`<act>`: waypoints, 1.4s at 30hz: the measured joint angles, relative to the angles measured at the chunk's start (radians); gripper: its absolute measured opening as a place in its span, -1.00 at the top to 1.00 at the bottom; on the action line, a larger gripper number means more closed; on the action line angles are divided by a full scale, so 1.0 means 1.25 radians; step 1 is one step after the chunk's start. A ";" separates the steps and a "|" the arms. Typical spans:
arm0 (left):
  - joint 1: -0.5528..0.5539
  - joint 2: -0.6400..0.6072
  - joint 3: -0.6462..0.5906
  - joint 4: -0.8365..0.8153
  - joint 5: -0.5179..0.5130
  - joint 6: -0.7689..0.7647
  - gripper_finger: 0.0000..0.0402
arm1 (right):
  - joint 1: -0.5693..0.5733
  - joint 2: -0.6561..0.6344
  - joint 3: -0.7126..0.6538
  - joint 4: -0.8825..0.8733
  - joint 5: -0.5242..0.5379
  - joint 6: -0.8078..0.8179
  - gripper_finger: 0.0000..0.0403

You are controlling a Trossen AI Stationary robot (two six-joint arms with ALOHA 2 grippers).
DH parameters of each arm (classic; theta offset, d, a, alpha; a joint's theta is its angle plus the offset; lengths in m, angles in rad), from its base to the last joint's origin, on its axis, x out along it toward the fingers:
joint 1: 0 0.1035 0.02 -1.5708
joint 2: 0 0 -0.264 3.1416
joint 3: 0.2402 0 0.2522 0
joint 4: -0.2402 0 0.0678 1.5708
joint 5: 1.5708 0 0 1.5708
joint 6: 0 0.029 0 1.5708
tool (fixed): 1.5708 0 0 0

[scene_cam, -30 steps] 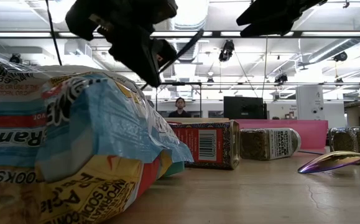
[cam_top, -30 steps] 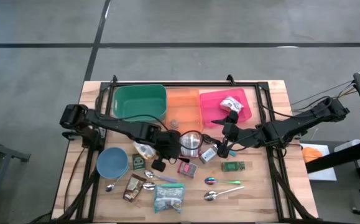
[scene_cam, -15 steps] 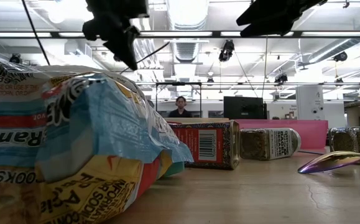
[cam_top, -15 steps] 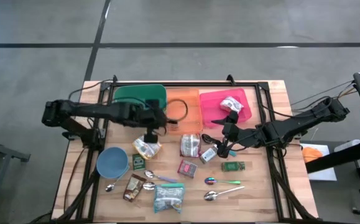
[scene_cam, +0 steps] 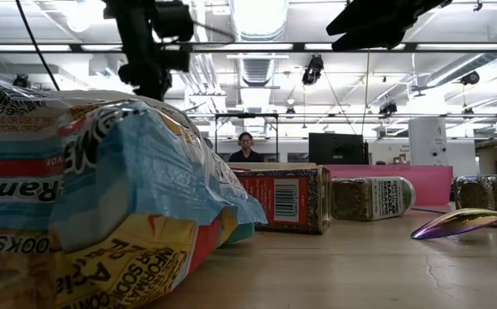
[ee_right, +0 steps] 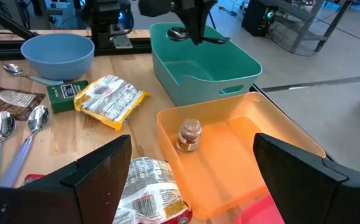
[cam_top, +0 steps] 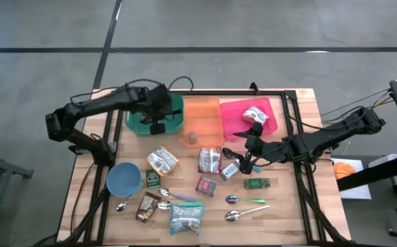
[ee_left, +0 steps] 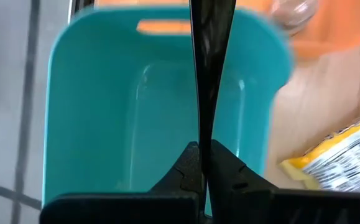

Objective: Pick & Place Food Item
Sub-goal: Put the black spoon into the green bin

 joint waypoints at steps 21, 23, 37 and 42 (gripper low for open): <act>0.065 0.094 -0.112 0.077 0.017 0.028 1.00 | 0.000 0.000 0.000 0.000 -0.009 0.015 -0.65; 0.065 0.109 -0.119 0.079 0.020 0.024 1.00 | 0.000 0.000 0.000 0.001 -0.017 0.014 -0.65; 0.065 0.204 -0.131 0.112 0.059 0.009 1.00 | 0.000 0.000 0.000 0.000 -0.020 0.012 -0.65; 0.065 0.230 -0.131 0.112 0.062 0.009 1.00 | 0.000 0.000 0.000 -0.001 -0.020 0.012 -0.65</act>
